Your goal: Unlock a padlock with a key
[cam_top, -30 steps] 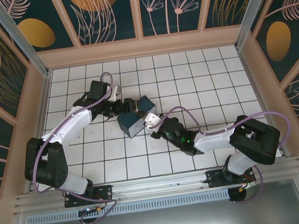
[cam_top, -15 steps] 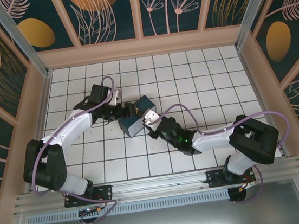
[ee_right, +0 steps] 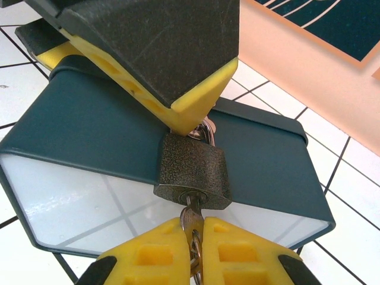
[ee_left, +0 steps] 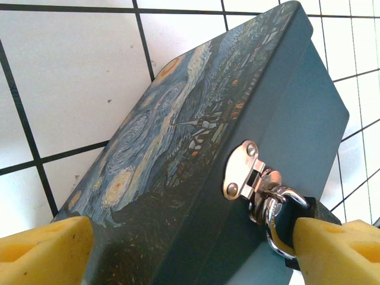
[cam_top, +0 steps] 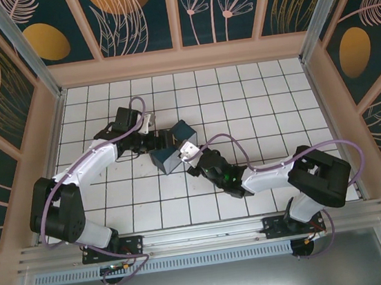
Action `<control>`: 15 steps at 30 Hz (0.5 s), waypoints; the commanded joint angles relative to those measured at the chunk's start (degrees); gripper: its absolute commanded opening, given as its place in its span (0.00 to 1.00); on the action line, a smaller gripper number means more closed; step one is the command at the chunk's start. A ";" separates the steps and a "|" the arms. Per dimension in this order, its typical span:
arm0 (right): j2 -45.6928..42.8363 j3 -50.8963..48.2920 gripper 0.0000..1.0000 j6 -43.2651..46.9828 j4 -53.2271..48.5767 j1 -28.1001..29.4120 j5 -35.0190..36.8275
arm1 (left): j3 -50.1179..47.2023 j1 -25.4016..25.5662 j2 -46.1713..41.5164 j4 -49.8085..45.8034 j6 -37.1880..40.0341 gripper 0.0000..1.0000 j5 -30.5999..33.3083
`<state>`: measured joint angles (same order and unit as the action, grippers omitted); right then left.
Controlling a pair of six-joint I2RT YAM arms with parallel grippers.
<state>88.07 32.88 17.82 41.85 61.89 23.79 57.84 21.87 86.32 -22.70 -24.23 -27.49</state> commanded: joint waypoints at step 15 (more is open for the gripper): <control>-2.13 5.51 0.00 -34.88 -11.29 -4.17 -15.35 | 3.07 -0.10 -1.33 2.67 -4.24 0.92 -7.35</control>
<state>86.24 36.40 -7.40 32.69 58.46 13.74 58.00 21.50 86.17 -21.65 -25.26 -27.75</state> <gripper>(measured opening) 0.052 0.914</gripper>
